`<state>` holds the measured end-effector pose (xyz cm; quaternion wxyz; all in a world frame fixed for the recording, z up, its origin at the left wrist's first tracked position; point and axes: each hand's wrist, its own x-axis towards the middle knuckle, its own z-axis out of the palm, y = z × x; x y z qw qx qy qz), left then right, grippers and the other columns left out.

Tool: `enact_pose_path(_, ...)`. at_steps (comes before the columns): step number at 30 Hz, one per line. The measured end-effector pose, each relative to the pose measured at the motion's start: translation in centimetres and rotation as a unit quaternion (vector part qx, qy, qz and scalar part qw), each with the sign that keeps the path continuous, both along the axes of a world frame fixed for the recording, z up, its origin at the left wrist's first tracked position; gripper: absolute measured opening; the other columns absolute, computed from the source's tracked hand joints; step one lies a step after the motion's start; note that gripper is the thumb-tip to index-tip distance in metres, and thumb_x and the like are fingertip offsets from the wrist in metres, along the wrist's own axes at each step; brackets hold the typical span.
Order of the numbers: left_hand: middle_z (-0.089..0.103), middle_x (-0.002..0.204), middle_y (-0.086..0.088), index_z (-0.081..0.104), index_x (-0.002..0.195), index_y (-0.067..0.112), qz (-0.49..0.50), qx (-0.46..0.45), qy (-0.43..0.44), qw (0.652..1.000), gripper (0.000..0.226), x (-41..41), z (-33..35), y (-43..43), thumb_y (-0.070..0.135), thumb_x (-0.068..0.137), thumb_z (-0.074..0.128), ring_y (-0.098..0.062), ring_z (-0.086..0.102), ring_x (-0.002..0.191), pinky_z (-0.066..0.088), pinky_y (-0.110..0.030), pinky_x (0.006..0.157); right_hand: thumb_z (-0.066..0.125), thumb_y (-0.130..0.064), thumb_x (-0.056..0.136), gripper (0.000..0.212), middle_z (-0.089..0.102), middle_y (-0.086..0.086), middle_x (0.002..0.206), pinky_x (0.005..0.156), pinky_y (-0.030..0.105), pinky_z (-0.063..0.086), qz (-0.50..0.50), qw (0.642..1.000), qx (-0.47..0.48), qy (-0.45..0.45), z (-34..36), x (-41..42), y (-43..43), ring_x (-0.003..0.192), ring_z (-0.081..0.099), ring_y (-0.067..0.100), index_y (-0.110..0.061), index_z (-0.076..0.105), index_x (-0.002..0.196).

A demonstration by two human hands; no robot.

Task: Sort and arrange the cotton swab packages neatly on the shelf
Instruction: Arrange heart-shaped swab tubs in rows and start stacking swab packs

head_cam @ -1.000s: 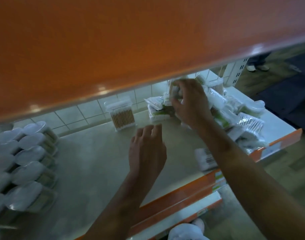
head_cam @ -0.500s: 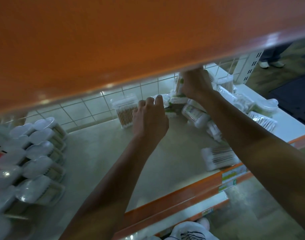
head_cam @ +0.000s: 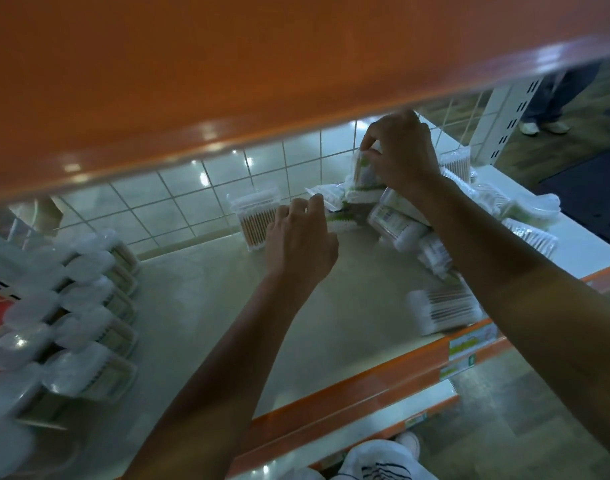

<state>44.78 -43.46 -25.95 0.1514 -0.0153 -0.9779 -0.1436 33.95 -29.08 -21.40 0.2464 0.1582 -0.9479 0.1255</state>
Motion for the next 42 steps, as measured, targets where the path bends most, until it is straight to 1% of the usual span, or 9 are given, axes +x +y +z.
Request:
enact_pose_path(6,0.051,0.132,-0.011,0.039,0.138,0.013,0.009,0.057,-0.002,0.998,0.058,0.9,-0.3,-1.1,0.027,0.087,0.062,-0.026,0.047,0.119,0.04,-0.033,0.091,0.065,-0.021,0.085,0.011,0.069,0.006,0.102,0.087,0.028,0.04,0.067,0.995,-0.065,-0.02,0.5,1.0,-1.4,0.102,0.058,0.022,-0.012,0.069,0.09)
enact_pose_path(11,0.045,0.14,-0.011,0.024,0.147,0.014,0.017,0.096,0.015,0.995,0.074,1.6,-0.4,-2.0,0.029,0.087,0.064,-0.027,0.045,0.124,0.04,-0.035,0.097,0.061,-0.02,0.088,0.013,0.068,0.003,0.105,0.08,0.017,0.033,0.125,0.982,-0.128,-0.057,0.3,3.4,-3.4,0.099,0.061,0.017,-0.01,0.064,0.097)
enact_pose_path(14,0.04,0.144,-0.011,0.02,0.149,0.014,0.02,0.131,0.021,0.991,0.077,2.4,-0.5,-2.5,0.027,0.087,0.064,-0.026,0.043,0.127,0.037,-0.035,0.101,0.06,-0.019,0.089,0.012,0.068,-0.001,0.1,0.069,0.002,0.034,0.151,0.97,-0.166,-0.091,-0.1,4.6,-4.5,0.092,0.06,0.008,-0.01,0.064,0.097)
enact_pose_path(17,0.038,0.145,-0.012,0.019,0.149,0.015,0.026,0.146,0.038,0.988,0.078,3.0,-1.1,-3.1,0.026,0.086,0.064,-0.028,0.043,0.128,0.04,-0.036,0.099,0.06,-0.017,0.09,0.01,0.064,-0.004,0.093,0.067,-0.005,0.034,0.172,0.956,-0.201,-0.125,-0.7,5.6,-5.7,0.088,0.055,0.003,-0.009,0.062,0.094)
enact_pose_path(23,0.039,0.142,-0.013,0.021,0.149,0.013,0.047,0.151,0.06,0.986,0.08,4.7,-3.0,-4.5,0.021,0.084,0.067,-0.028,0.046,0.124,0.041,-0.028,0.089,0.062,-0.019,0.088,0.002,0.06,-0.008,0.083,0.06,-0.003,0.036,0.168,0.943,-0.242,-0.156,-1.3,7.3,-7.7,0.071,0.053,-0.005,-0.017,0.06,0.088)
enact_pose_path(29,0.029,0.147,-0.025,0.019,0.148,0.016,0.086,0.111,0.111,0.984,0.097,6.9,-4.6,-5.8,0.02,0.073,0.079,-0.041,0.043,0.127,0.051,-0.047,0.087,0.057,-0.021,0.091,0.004,0.057,-0.01,0.078,0.056,0.004,0.042,0.17,0.939,-0.241,-0.175,-1.6,9.0,-10.0,0.069,0.053,-0.003,-0.019,0.055,0.088)
enact_pose_path(32,0.024,0.15,-0.026,0.021,0.146,0.02,0.111,0.085,0.134,0.981,0.096,8.2,-5.0,-6.6,0.026,0.07,0.08,-0.041,0.04,0.129,0.049,-0.048,0.089,0.055,-0.021,0.091,0.004,0.053,-0.014,0.073,0.058,0.008,0.042,0.174,0.94,-0.225,-0.19,-2.0,9.9,-11.2,0.067,0.052,-0.001,-0.018,0.055,0.089)
enact_pose_path(36,0.02,0.151,-0.028,0.038,0.144,0.011,0.143,0.047,0.14,0.979,0.09,9.9,-5.7,-7.9,0.035,0.068,0.081,-0.04,0.038,0.13,0.047,-0.046,0.089,0.051,-0.018,0.09,0.005,0.053,-0.011,0.071,0.057,0.017,0.043,0.186,0.935,-0.208,-0.219,-2.7,10.8,-12.9,0.068,0.055,0.007,-0.015,0.055,0.088)
enact_pose_path(42,0.043,0.135,-0.022,0.047,0.136,0.008,0.175,0.031,0.124,0.976,0.07,11.6,-5.6,-9.7,0.029,0.075,0.073,-0.037,0.045,0.121,0.048,-0.044,0.084,0.052,-0.012,0.091,0.008,0.057,-0.002,0.075,0.052,0.018,0.044,0.218,0.898,-0.23,-0.304,-2.9,12.5,-14.6,0.064,0.057,0.01,-0.018,0.051,0.085)
